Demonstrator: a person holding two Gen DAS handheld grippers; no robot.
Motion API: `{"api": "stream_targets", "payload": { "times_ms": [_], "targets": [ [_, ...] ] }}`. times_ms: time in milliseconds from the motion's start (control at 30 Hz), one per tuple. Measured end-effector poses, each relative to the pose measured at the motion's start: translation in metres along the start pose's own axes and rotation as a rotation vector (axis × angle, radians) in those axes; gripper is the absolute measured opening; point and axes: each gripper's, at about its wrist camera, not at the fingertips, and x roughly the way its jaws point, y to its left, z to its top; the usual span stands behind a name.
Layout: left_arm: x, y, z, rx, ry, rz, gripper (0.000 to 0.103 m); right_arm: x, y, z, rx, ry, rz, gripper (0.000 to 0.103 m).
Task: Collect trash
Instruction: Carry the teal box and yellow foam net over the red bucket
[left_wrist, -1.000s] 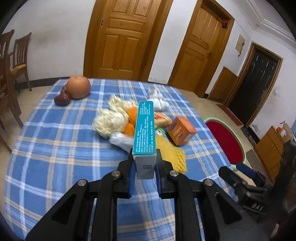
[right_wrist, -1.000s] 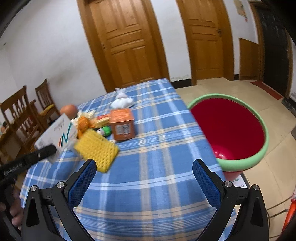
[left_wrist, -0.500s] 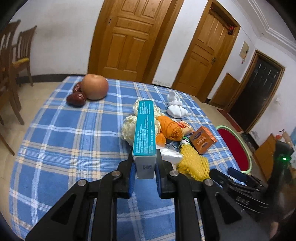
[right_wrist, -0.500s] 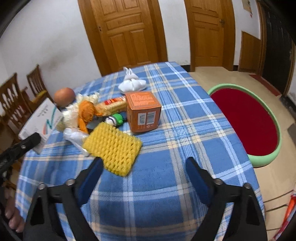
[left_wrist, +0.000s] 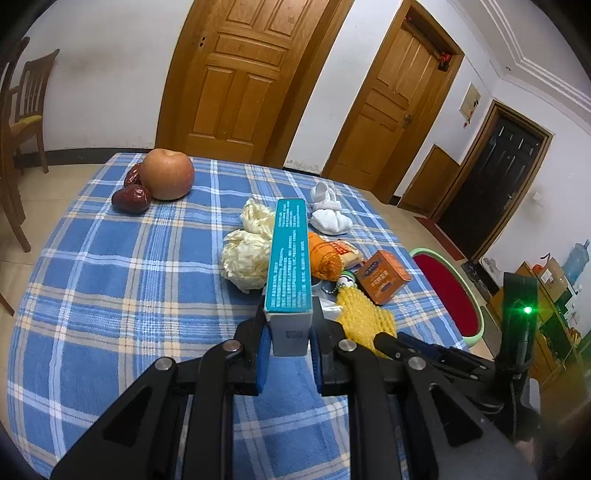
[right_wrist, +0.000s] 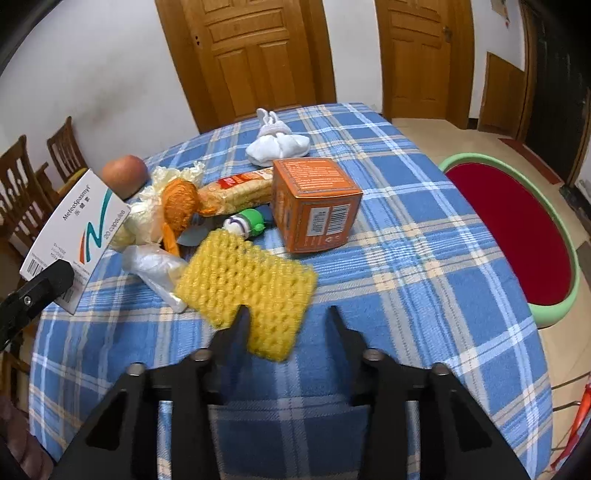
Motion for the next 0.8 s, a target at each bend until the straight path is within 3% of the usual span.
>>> {"api": "stream_targets", "payload": {
  "times_ms": [67,133,433,800],
  "targets": [
    [-0.002,-0.002,-0.001,0.002,-0.002,0.005,0.017,-0.003,0.003,-0.001,-0.015,-0.011,0.012,0.016],
    [-0.004,-0.006,-0.002,0.002,-0.002,0.004,0.017,-0.008,0.006,-0.003,-0.03,-0.026,0.004,0.01],
    [-0.006,-0.026,-0.005,-0.003,0.004,-0.002,0.017,-0.035,-0.007,-0.005,-0.027,-0.091,0.05,0.008],
    [0.009,-0.071,0.0,0.019,0.046,-0.065,0.017,-0.067,-0.044,0.001,0.008,-0.172,0.073,0.008]
  ]
}}
